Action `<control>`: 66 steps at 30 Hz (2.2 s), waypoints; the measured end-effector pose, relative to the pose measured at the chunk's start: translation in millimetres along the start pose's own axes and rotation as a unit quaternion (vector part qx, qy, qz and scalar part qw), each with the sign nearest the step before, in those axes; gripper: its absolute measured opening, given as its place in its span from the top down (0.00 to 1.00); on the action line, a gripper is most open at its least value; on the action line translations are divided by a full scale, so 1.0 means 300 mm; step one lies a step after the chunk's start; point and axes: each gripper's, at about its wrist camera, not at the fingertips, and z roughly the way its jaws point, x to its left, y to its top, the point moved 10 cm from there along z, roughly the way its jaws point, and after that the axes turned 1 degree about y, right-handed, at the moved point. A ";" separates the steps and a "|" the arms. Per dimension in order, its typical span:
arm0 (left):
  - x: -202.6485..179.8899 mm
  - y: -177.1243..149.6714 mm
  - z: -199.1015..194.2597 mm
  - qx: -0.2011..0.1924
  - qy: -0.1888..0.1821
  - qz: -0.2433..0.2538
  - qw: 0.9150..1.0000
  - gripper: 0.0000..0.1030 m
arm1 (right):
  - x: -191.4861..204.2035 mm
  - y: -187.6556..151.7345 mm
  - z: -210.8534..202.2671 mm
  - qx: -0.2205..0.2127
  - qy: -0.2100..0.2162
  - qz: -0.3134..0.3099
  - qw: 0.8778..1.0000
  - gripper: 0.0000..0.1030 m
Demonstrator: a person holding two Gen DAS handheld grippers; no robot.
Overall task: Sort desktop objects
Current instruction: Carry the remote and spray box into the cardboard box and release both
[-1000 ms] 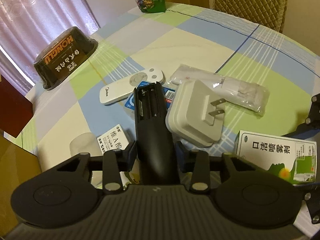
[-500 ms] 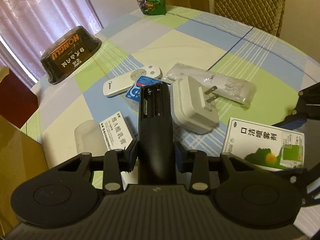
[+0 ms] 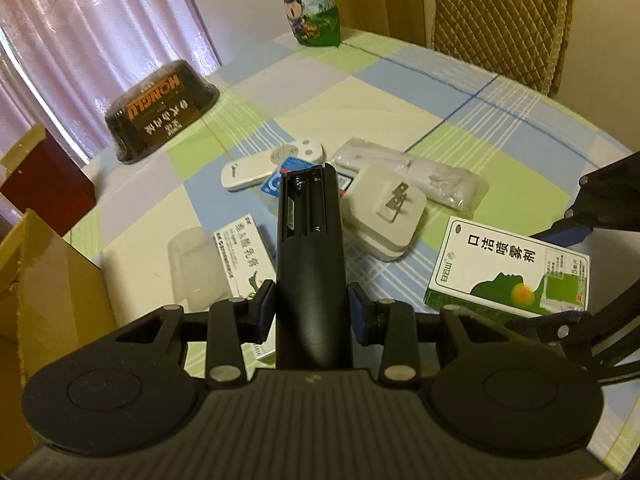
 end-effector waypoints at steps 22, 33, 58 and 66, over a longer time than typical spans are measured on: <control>0.254 -0.083 -0.404 -0.037 0.087 -0.056 0.994 0.68 | 0.256 0.282 -0.184 -0.076 0.017 -0.071 0.994 0.47; 0.436 -0.243 -0.555 -0.027 0.137 -0.104 0.985 0.68 | 0.477 0.440 -0.166 -0.096 0.056 -0.107 0.988 0.47; 0.807 -0.534 -0.396 0.032 0.165 -0.162 0.972 0.68 | 0.803 0.785 0.198 -0.056 0.125 -0.065 0.988 0.47; 0.807 -0.584 -0.331 0.049 0.161 -0.159 0.973 0.65 | 0.800 0.789 0.248 -0.047 0.129 -0.052 0.989 0.47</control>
